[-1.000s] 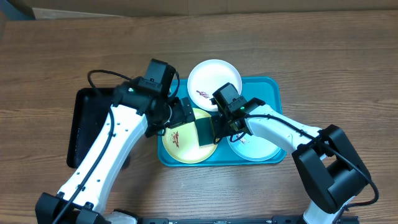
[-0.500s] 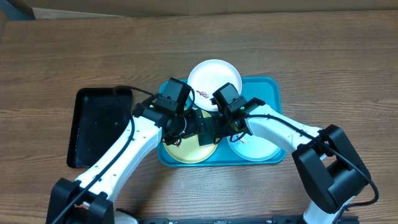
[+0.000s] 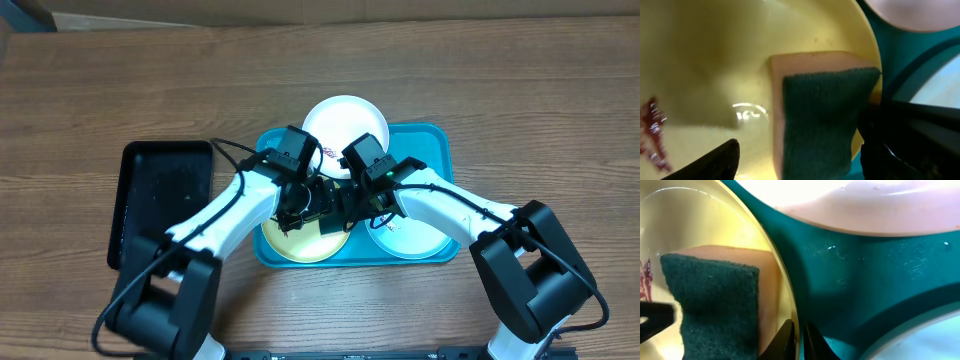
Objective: Clean dirty plates on tray and stack at the side
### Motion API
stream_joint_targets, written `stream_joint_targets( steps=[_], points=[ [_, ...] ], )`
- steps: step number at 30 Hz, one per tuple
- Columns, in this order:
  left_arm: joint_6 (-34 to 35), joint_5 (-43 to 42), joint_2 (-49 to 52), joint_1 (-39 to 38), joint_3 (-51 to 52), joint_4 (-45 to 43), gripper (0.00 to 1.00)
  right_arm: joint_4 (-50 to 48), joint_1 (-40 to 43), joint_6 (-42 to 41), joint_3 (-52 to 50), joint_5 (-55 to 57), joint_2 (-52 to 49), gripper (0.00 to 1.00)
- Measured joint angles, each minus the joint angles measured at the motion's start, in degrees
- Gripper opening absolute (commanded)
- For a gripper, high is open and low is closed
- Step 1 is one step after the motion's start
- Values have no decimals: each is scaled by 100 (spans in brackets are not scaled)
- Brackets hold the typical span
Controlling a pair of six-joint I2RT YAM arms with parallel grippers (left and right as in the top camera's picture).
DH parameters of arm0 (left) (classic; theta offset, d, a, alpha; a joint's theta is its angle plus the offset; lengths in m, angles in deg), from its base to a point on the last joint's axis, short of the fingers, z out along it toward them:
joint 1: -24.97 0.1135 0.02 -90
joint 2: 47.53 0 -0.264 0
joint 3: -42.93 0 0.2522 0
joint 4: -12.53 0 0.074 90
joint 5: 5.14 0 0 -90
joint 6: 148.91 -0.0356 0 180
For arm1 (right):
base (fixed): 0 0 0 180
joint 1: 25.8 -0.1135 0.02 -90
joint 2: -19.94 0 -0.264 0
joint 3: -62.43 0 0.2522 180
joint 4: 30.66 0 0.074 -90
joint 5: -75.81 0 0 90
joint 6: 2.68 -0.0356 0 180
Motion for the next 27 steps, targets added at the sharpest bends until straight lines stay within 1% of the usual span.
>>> stream_joint_targets(
  steps=[2,4,6,9,13,17,18,21,23,24,25,27],
  points=[
    [-28,-76,122,24,9,-79,76,9,7,0,0,0,0,9],
    [-81,-138,188,44,9,-164,72,9,4,0,0,-4,0,9],
    [-168,-173,197,48,9,-240,63,9,4,0,0,-4,0,9],
    [-273,-197,199,46,9,-275,61,9,0,0,0,-7,0,9],
    [-306,-212,199,46,9,-304,51,2,0,-2,0,-7,0,9],
    [-323,-216,199,46,9,-326,31,7,0,2,0,-7,0,10],
    [-323,-208,199,46,9,-323,29,7,0,0,0,-7,0,9],
    [-348,-149,199,46,9,-297,25,4,0,-2,0,-7,0,9],
    [-350,-101,199,46,9,-219,16,11,0,-2,0,-7,0,9],
    [-330,-70,199,46,9,-177,9,13,0,0,0,-7,0,9],
    [-348,-26,199,46,9,-118,4,15,0,-2,0,-11,0,9],
    [-306,164,199,42,2,105,4,13,0,0,0,-13,0,9]
  ],
)
